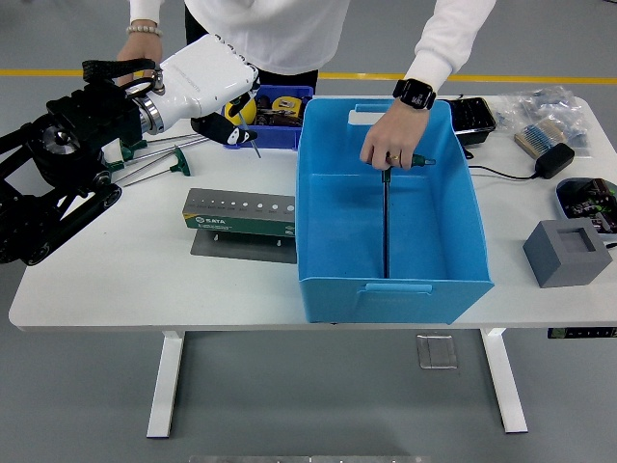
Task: Lift tool from toolbox,place it in box,lift tool from toolbox,place it in box
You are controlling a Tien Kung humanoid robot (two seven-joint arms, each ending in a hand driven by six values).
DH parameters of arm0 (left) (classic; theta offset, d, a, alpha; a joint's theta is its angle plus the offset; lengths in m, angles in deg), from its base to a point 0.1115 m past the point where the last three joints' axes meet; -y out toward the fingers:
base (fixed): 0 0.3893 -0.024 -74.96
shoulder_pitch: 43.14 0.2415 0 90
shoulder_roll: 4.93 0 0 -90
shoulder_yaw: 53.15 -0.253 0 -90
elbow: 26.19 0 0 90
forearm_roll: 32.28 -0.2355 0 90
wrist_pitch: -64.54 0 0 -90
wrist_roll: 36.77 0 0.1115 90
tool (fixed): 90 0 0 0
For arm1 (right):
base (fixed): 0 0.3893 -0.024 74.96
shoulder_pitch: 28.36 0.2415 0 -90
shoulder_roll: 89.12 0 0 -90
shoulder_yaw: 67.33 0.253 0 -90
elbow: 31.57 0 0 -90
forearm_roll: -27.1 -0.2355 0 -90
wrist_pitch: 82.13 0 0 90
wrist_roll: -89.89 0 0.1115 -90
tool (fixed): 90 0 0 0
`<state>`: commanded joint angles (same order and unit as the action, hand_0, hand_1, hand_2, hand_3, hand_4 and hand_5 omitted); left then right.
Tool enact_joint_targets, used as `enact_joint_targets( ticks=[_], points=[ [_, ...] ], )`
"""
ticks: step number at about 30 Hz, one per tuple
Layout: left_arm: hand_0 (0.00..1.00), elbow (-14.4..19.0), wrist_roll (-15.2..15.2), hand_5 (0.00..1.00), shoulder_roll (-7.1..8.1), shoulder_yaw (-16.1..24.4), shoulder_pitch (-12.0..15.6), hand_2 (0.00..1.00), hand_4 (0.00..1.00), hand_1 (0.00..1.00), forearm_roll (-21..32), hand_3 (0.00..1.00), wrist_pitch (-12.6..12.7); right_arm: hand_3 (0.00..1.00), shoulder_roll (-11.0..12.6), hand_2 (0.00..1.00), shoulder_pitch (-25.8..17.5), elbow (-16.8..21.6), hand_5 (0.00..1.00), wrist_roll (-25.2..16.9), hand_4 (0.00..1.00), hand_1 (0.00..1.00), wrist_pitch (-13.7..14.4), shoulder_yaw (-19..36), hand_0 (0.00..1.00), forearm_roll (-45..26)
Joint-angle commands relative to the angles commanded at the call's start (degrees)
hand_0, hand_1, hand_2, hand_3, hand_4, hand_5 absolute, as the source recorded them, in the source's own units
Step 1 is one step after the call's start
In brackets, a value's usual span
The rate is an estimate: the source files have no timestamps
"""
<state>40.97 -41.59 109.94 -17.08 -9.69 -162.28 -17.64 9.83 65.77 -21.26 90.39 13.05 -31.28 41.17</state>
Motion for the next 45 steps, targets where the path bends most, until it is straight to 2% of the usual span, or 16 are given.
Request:
enact_joint_targets(
  ticks=[8,10,11,15,16,17,22,23,25,28,29,34,35,40,41,45],
  points=[
    [0.105,3.74,-1.59,0.400,-3.23,-5.00,-0.59,0.033,0.829,0.002,1.05,0.050,4.12,0.803,0.19,0.776,0.21,0.00,0.976,-0.07,0.998,0.662,-0.05,-0.58,0.652,-0.25],
    [0.105,3.72,-2.35,0.400,-5.01,-7.94,-1.04,0.033,0.829,0.002,3.19,0.050,6.24,0.803,0.25,0.776,0.33,0.00,0.976,-0.06,0.998,0.662,-0.05,-0.92,0.652,-0.46],
    [0.141,3.59,-2.58,0.395,-5.76,-9.32,-1.21,0.109,0.827,0.056,4.02,0.164,6.97,0.802,0.27,0.776,0.37,0.00,0.976,-0.05,0.998,0.661,-0.04,-1.02,0.651,-0.54],
    [0.141,2.08,-3.23,0.395,-8.54,-12.93,-1.64,0.109,0.827,0.056,5.83,0.164,7.50,0.802,0.31,0.776,0.49,0.00,0.976,-0.06,0.998,0.661,-0.03,-1.25,0.651,-0.72],
    [0.141,1.22,-3.51,0.395,-9.42,-13.67,-1.64,0.109,0.827,0.056,6.56,0.164,7.39,0.802,0.34,0.776,0.51,0.00,0.976,-0.09,0.998,0.661,-0.02,-1.26,0.651,-0.72],
    [0.196,0.56,-3.63,0.370,-9.95,-14.07,-1.61,0.269,0.827,0.180,7.13,0.432,7.21,0.802,0.36,0.776,0.52,0.00,0.976,-0.10,0.998,0.660,-0.02,-1.20,0.652,-0.63],
    [0.196,-3.24,-1.50,0.370,-12.58,-15.91,-1.58,0.269,0.827,0.180,10.77,0.432,0.46,0.802,0.54,0.776,0.53,0.00,0.976,0.03,0.998,0.660,-0.06,-1.94,0.652,-0.85],
    [0.280,-3.88,-1.30,0.478,-12.92,-16.09,-1.56,0.544,0.915,0.442,11.37,0.568,-0.75,0.802,0.58,0.775,0.50,0.00,0.976,0.03,0.998,0.661,-0.09,-2.22,0.652,-1.02],
    [0.280,-6.14,-2.04,0.478,-13.81,-16.19,-1.39,0.544,0.915,0.442,13.51,0.568,-1.60,0.802,0.60,0.775,0.41,0.00,0.976,-0.01,0.998,0.661,-0.10,-2.59,0.652,-1.37],
    [0.280,-7.65,-2.73,0.478,-14.11,-15.97,-1.21,0.544,0.915,0.442,14.86,0.568,-2.67,0.802,0.60,0.775,0.29,0.00,0.976,-0.07,0.998,0.661,-0.08,-2.57,0.652,-1.37],
    [0.442,-7.89,-2.91,0.560,-14.06,-15.89,-1.16,0.737,0.964,0.615,15.21,0.657,-3.14,0.802,0.62,0.774,0.25,0.00,0.976,-0.09,0.998,0.660,-0.09,-2.60,0.652,-1.34],
    [0.442,-8.26,-3.69,0.560,-13.89,-15.46,-0.96,0.737,0.964,0.615,16.04,0.657,-6.12,0.802,0.60,0.774,0.03,0.00,0.976,-0.05,0.998,0.660,-0.09,-2.44,0.652,-1.15],
    [0.690,-8.35,-3.81,0.641,-13.85,-15.27,-0.85,0.831,0.998,0.792,16.21,0.711,-6.90,0.802,0.59,0.775,0.00,0.00,0.976,-0.01,0.998,0.660,-0.11,-2.43,0.652,-1.13],
    [0.690,-8.45,-3.69,0.641,-13.49,-13.91,-0.32,0.831,0.998,0.792,16.37,0.711,-8.67,0.802,0.53,0.775,-0.06,0.00,0.976,0.04,0.998,0.660,-0.14,-2.17,0.652,-0.95],
    [0.788,-8.41,-3.63,0.679,-13.41,-13.55,-0.25,0.924,0.998,0.877,16.24,0.743,-8.73,0.802,0.52,0.774,-0.04,0.00,0.975,0.03,0.998,0.660,-0.14,-2.16,0.652,-0.96],
    [0.788,-7.87,-3.17,0.679,-12.93,-10.82,0.46,0.924,0.998,0.877,15.49,0.743,-8.49,0.802,0.50,0.774,0.07,0.00,0.975,-0.10,0.998,0.660,-0.17,-1.94,0.652,-1.02]
  ],
)
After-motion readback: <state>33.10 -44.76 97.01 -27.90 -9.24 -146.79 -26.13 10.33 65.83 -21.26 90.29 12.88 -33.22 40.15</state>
